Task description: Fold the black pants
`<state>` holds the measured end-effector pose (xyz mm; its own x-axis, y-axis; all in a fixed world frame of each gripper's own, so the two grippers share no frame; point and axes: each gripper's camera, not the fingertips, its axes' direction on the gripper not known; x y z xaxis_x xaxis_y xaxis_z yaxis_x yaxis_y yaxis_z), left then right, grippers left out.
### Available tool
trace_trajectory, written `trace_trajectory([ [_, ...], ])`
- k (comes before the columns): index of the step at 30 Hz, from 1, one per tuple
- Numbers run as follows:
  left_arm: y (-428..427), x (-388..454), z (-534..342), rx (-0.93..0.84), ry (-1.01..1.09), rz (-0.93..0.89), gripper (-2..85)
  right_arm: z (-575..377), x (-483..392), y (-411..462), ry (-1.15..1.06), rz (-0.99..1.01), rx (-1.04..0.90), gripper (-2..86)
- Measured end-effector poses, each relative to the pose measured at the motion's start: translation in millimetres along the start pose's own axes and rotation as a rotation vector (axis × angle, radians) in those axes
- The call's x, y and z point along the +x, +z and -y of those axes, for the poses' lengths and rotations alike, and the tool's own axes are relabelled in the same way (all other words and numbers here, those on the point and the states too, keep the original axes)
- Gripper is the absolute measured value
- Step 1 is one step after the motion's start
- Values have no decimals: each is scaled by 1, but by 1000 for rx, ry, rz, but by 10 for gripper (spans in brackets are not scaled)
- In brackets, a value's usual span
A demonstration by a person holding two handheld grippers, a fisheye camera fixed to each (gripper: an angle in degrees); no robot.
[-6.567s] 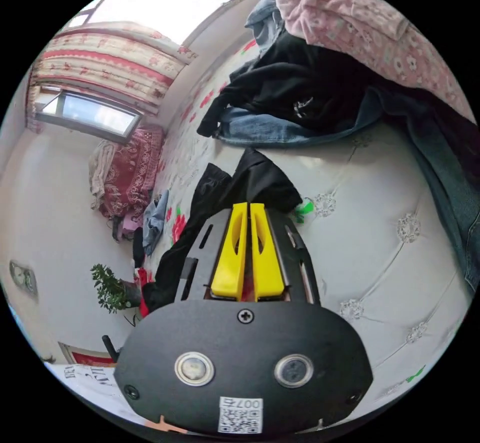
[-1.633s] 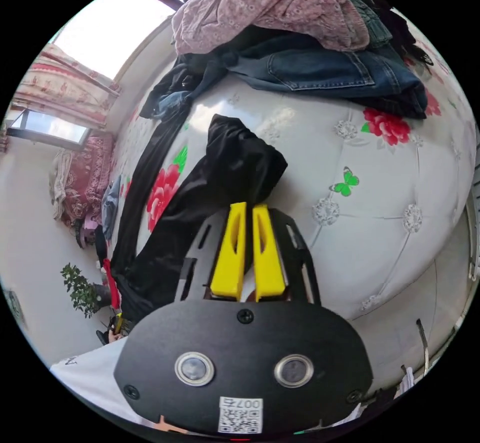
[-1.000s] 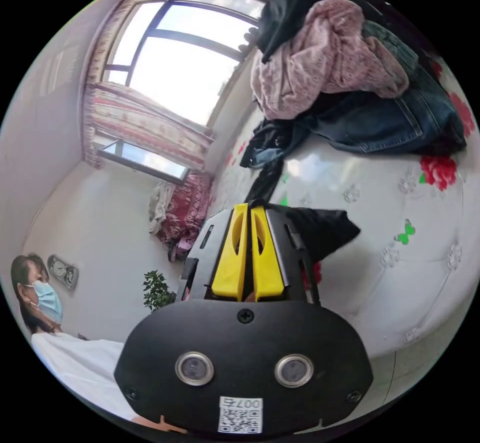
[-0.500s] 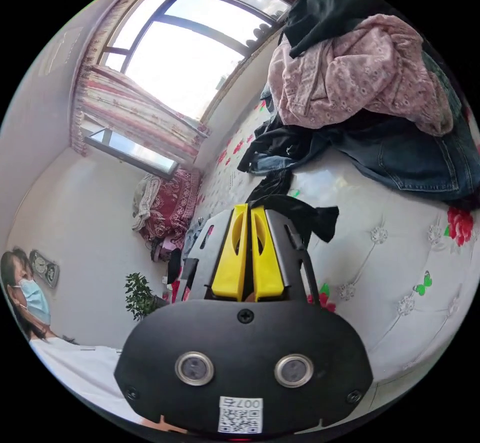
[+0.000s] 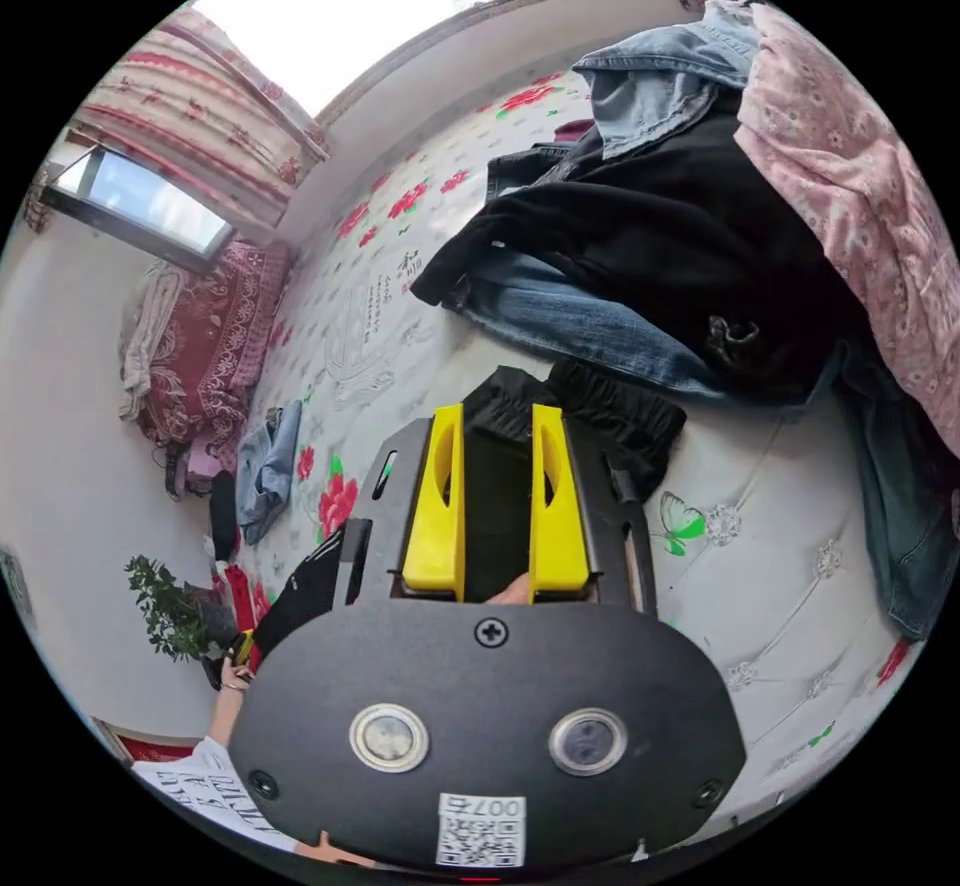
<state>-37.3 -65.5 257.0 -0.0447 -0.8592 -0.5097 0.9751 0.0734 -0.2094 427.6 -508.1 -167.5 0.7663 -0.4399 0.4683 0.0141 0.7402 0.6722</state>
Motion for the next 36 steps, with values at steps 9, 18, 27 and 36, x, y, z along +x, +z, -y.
trace_trajectory([
  [9,-60,61,-85,124,305,192,38,-52,-19,22,-405,-201,-61,82],
  [18,59,171,-215,-294,871,183,53,-12,-24,69,-348,-438,-79,9],
  [27,70,175,-236,-326,883,243,-1,7,9,35,-418,-123,-87,73],
  [36,81,172,-245,-421,924,278,-6,9,29,57,-365,-350,-76,59],
])
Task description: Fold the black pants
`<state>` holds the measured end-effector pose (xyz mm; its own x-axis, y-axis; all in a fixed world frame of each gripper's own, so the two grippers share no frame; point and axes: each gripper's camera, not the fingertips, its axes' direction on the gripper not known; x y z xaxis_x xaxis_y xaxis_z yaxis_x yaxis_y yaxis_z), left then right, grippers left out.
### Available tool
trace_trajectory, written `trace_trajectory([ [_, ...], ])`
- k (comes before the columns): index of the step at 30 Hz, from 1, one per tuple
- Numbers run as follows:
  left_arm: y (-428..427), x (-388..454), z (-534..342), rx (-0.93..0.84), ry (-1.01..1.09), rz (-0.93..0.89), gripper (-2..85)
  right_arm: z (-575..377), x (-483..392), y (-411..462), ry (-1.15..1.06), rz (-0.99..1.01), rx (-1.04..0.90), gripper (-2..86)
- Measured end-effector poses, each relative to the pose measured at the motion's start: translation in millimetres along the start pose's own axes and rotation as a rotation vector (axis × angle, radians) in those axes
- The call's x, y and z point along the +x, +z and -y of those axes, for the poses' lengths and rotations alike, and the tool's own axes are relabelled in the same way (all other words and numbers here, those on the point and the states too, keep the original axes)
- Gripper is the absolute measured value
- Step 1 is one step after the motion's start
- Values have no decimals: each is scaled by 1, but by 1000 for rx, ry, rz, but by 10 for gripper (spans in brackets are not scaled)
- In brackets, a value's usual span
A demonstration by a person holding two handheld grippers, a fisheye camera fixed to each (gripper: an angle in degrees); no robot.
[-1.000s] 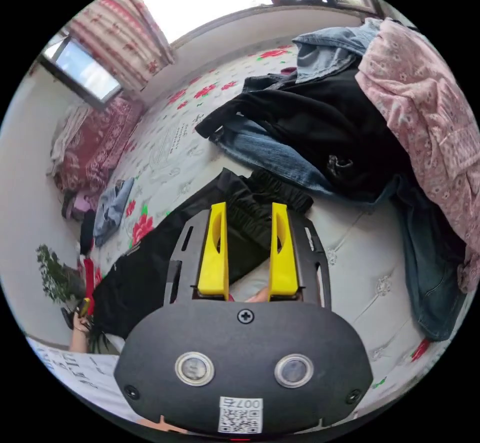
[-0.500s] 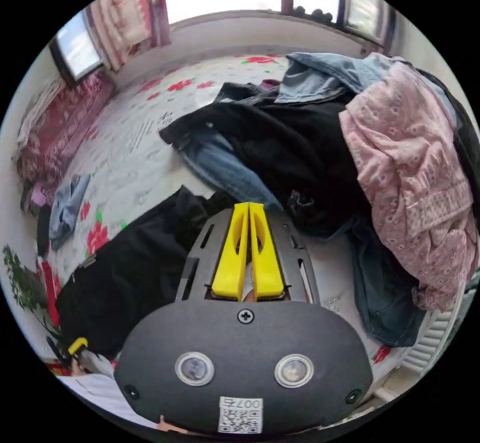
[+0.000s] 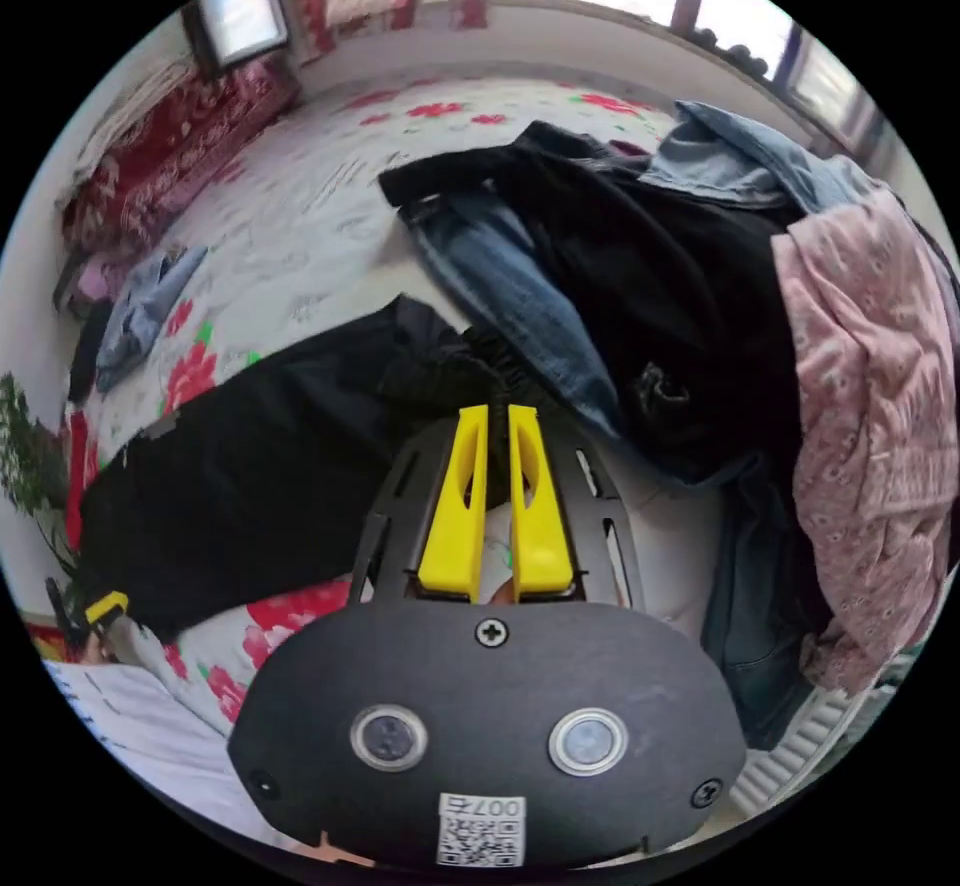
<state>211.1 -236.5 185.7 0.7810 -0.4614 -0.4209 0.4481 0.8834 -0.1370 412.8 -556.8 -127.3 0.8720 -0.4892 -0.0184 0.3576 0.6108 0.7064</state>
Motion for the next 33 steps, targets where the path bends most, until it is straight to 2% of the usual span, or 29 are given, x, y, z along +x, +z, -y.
trace_trajectory([
  [1,-1,-1,-1,1,-3,-3,-6,2,13,-6,54,27,29,59],
  [3,-6,-8,-6,4,-23,-9,-6,1,68,-22,297,146,123,62],
  [6,-18,-21,-18,38,-86,-54,-4,-23,109,-28,453,233,203,78],
  [10,-36,-52,-46,108,-245,-103,4,-58,127,-2,489,374,148,99],
  [13,-48,-90,-79,171,-450,-136,25,-86,134,28,532,529,140,105],
  [15,-55,-126,-111,237,-653,-169,46,-100,135,31,564,530,239,87],
  [18,-60,-163,-150,346,-875,-225,74,-92,133,45,598,584,192,43],
  [20,-58,-179,-165,411,-943,-279,101,-82,125,45,597,607,190,16],
  [22,-55,-194,-174,443,-984,-339,128,-68,108,30,523,645,231,7],
  [23,-54,-202,-178,473,-1002,-350,138,-56,88,14,418,671,247,5],
  [25,-55,-211,-180,516,-1004,-347,148,-40,44,-18,196,672,255,2],
  [27,-50,-223,-178,523,-1003,-358,152,-41,-41,-61,-171,627,244,2],
  [28,-48,-226,-177,524,-1007,-355,148,-47,-63,-69,-262,611,235,2],
  [30,-45,-236,-181,544,-1019,-334,134,-86,-151,-85,-572,565,191,5],
  [33,-36,-245,-190,587,-1042,-347,105,-158,-244,-56,-820,518,61,17],
])
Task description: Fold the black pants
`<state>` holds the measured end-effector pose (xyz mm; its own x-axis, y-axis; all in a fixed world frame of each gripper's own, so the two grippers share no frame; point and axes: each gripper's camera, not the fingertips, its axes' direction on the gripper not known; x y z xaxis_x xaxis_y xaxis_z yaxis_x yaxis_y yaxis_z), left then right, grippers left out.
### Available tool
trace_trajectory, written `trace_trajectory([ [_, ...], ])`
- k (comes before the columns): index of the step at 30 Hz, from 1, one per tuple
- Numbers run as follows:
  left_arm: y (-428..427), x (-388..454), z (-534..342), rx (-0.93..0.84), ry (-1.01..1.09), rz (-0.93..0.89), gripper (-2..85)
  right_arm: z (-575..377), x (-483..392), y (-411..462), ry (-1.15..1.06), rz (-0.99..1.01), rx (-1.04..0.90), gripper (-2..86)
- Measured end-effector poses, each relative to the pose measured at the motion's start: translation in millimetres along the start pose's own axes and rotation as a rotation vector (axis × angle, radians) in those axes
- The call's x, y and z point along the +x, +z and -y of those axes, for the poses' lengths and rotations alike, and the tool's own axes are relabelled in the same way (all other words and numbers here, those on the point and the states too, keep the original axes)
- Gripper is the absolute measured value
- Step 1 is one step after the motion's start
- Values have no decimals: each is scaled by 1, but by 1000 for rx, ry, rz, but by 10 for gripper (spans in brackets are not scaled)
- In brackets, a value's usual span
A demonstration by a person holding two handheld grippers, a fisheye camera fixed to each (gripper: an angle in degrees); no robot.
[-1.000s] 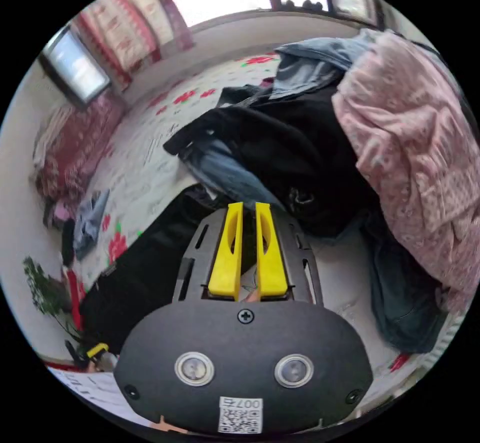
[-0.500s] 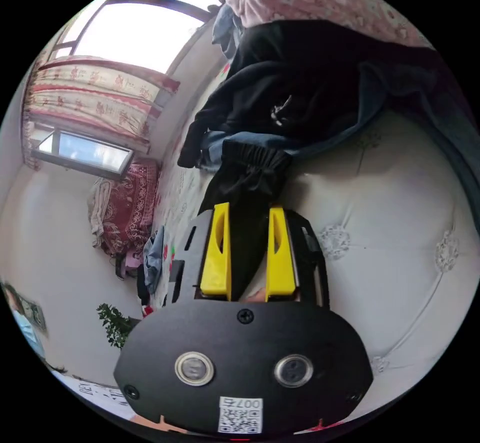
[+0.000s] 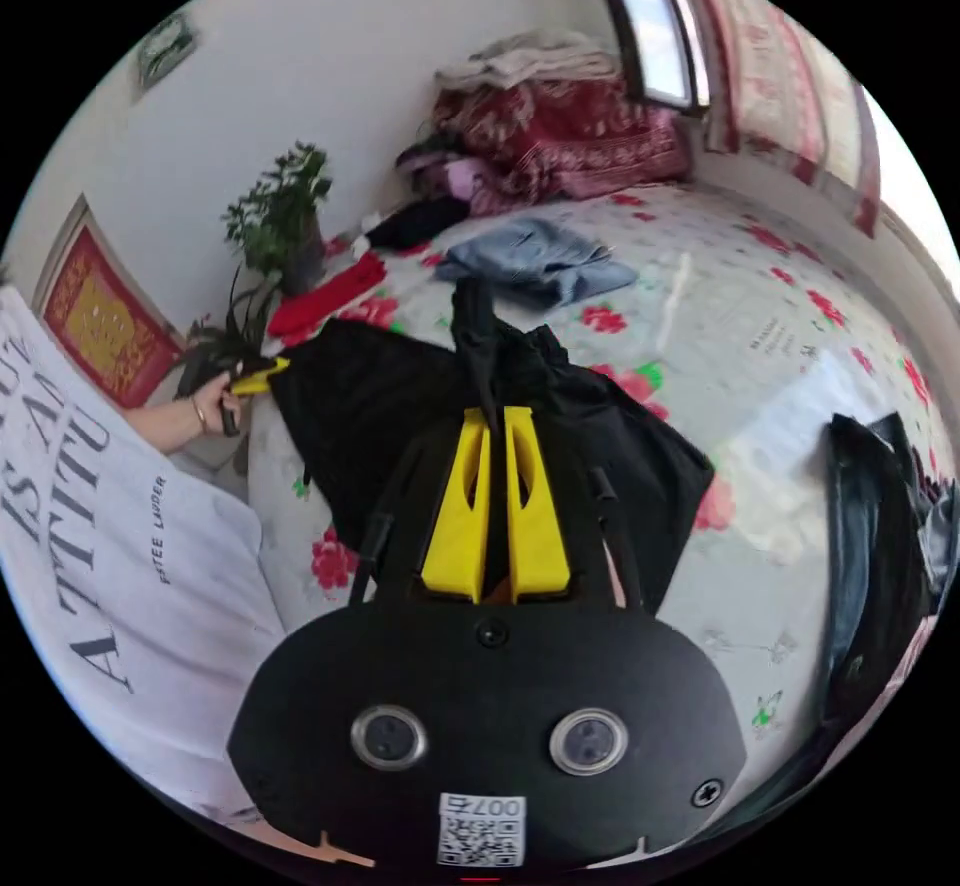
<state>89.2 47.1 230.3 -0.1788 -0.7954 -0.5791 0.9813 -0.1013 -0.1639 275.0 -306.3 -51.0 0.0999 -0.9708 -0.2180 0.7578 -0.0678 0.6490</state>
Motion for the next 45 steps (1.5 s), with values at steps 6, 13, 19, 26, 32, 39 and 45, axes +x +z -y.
trace_trajectory([
  [6,-14,-14,-3,50,-14,-92,60,-33,-79,88,-32,63,-231,37],
  [13,-37,99,-12,46,516,-173,56,-66,-39,27,171,55,-117,43],
  [19,17,261,-100,-222,1016,-336,65,-127,22,-23,498,25,46,55],
  [26,155,310,-244,-761,1080,-342,125,-179,65,-34,701,-62,38,77],
  [32,120,245,-196,-628,1099,-233,117,-194,121,-37,787,-30,88,99],
  [39,141,156,-90,-684,714,-94,157,-187,216,1,875,111,35,120],
  [45,179,150,-101,-913,684,-93,122,-160,209,24,727,218,-104,100],
])
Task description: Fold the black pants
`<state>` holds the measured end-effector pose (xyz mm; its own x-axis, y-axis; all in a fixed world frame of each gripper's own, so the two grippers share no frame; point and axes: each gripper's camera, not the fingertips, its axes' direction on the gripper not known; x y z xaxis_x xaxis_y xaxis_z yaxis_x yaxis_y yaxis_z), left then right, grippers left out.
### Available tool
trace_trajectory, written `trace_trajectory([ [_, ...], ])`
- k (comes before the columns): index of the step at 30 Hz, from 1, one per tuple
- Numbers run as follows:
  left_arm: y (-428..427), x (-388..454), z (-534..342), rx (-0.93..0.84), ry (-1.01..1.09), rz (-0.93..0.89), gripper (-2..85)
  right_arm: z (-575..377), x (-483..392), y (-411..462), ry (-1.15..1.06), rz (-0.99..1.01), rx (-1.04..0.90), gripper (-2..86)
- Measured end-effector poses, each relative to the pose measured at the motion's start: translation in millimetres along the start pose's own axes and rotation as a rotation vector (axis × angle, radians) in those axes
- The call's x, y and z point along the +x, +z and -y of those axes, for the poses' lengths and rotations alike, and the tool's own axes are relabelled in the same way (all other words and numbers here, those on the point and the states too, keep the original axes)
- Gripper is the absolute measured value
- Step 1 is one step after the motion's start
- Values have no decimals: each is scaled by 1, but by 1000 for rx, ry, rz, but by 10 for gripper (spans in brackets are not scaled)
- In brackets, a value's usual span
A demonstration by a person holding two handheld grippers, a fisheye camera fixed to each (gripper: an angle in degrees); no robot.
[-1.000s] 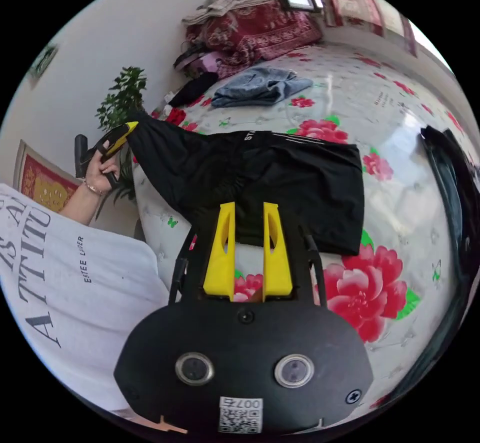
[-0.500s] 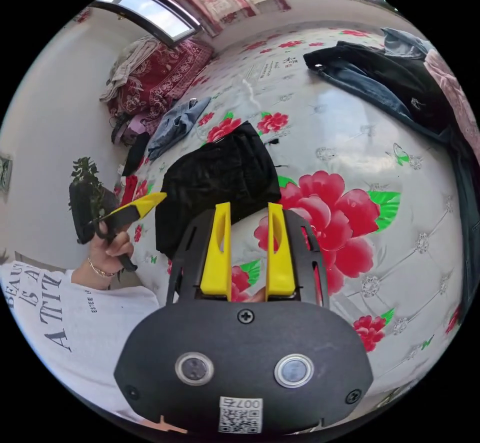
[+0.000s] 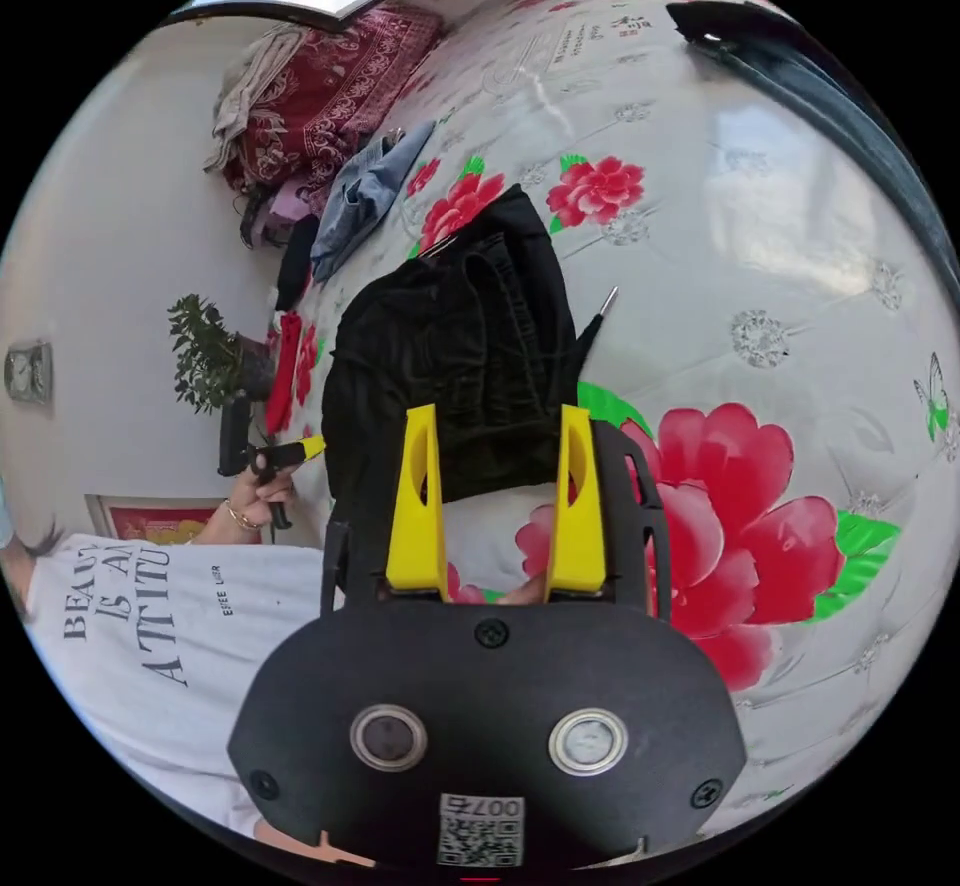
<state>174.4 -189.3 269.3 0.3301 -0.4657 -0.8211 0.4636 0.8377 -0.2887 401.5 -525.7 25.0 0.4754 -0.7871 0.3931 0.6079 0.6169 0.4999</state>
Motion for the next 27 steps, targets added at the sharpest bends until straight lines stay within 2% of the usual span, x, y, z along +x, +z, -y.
trace_trajectory([
  [3,2,-9,13,-28,-35,-49,39,8,-3,3,-9,-41,-46,72],
  [5,-11,-13,24,-11,-24,-107,31,14,-1,-9,9,29,-29,51],
  [10,-78,-4,77,46,93,-222,19,48,-24,-53,-36,209,111,12],
  [12,-126,10,120,91,188,-208,14,80,-46,-85,-114,370,272,4],
  [14,-163,28,153,106,279,-165,12,112,-67,-105,-147,428,347,3],
  [17,-204,53,193,71,419,-81,11,162,-110,-113,-211,272,346,8],
  [19,-209,44,202,41,391,-31,11,179,-121,-99,-213,196,297,15],
  [22,-195,2,193,-57,340,79,13,173,-117,-56,-201,194,193,28],
  [25,-192,-59,176,-51,209,34,17,143,-97,-4,-160,153,119,44],
  [27,-200,-94,170,18,133,-63,16,126,-87,36,-111,83,17,58],
])
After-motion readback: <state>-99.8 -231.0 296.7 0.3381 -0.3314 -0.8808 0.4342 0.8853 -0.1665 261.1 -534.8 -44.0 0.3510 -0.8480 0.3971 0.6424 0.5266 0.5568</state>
